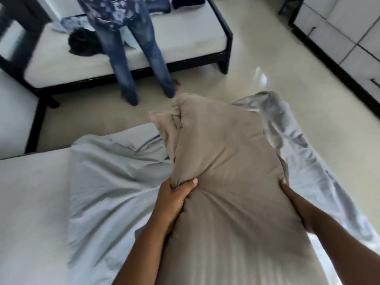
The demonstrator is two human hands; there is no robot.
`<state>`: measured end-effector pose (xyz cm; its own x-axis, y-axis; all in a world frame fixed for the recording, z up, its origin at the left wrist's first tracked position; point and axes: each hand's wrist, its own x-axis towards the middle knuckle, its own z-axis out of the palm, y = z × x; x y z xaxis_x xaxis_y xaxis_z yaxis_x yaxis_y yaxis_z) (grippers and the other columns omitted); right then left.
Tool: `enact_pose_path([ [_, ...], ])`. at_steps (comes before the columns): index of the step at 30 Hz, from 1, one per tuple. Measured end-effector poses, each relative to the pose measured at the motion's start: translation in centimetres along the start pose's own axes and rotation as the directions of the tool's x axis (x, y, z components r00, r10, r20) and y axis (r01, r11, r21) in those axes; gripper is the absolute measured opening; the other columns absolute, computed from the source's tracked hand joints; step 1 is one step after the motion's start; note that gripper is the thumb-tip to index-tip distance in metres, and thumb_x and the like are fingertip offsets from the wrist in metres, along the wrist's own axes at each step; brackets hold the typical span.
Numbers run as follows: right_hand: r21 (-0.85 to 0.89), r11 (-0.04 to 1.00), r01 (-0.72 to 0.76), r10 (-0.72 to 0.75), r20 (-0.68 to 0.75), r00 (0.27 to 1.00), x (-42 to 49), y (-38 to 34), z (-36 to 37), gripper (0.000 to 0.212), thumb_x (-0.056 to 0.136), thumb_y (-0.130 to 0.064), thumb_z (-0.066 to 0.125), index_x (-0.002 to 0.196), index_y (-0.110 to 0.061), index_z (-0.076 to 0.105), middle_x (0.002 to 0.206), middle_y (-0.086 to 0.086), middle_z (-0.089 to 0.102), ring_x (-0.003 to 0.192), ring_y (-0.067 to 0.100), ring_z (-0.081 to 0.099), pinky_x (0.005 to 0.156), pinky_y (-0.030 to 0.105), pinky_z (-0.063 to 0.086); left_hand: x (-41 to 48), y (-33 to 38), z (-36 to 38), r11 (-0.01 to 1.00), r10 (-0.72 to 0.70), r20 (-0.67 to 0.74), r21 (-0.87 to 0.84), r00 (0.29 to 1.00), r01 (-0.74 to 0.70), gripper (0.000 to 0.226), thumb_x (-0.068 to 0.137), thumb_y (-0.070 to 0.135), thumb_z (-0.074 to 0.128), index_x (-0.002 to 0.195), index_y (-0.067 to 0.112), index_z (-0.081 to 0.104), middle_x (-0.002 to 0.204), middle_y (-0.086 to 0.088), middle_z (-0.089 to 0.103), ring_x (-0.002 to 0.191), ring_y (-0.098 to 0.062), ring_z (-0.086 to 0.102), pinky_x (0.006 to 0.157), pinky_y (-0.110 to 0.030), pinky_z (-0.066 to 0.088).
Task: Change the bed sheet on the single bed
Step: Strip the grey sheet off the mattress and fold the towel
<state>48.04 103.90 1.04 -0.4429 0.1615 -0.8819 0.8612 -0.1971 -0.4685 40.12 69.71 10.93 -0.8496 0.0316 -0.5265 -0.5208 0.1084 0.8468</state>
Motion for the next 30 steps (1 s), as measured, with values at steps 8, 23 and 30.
enact_pose_path([
  [8, 0.110, 0.992, -0.070, 0.037, 0.277, 0.960, 0.7, 1.7, 22.2, 0.080, 0.074, -0.074, 0.066, 0.127, -0.015, 0.066, 0.118, 0.020, 0.072, 0.103, 0.036, 0.073, 0.100, 0.049, 0.051, -1.9, 0.8, -20.7, 1.000, -0.006, -0.108, 0.013, 0.994, 0.008, 0.034, 0.086, 0.021, 0.076, 0.119, 0.013, 0.070, 0.108, -0.001, 0.077, 0.102, -0.017, 0.073, 0.092, -0.036, 0.054],
  [23, -0.320, 0.915, 0.246, -0.094, 0.423, 0.901, 2.9, 5.7, 50.2, 0.045, 0.096, -0.022, 0.071, 0.136, -0.007, 0.056, 0.123, 0.008, 0.071, 0.114, 0.028, 0.068, 0.078, 0.027, 0.059, 4.2, -20.7, -50.4, 0.879, -0.289, -0.477, 0.211, 0.830, 0.428, 0.037, 0.092, 0.018, 0.070, 0.127, 0.005, 0.063, 0.119, -0.021, 0.068, 0.108, -0.035, 0.065, 0.092, -0.044, 0.049],
  [30, -0.585, 0.773, 0.245, -0.022, 0.361, 0.932, 3.6, 11.7, 48.9, 0.059, 0.098, -0.028, 0.061, 0.151, -0.025, 0.035, 0.137, -0.002, 0.057, 0.118, 0.020, 0.058, 0.095, 0.041, 0.056, 3.5, -25.5, -42.8, 0.686, 0.022, -0.746, 0.495, 0.665, 0.533, 0.076, 0.093, 0.041, 0.030, 0.132, -0.024, 0.036, 0.127, -0.049, 0.047, 0.116, -0.062, 0.051, 0.096, -0.063, 0.043],
])
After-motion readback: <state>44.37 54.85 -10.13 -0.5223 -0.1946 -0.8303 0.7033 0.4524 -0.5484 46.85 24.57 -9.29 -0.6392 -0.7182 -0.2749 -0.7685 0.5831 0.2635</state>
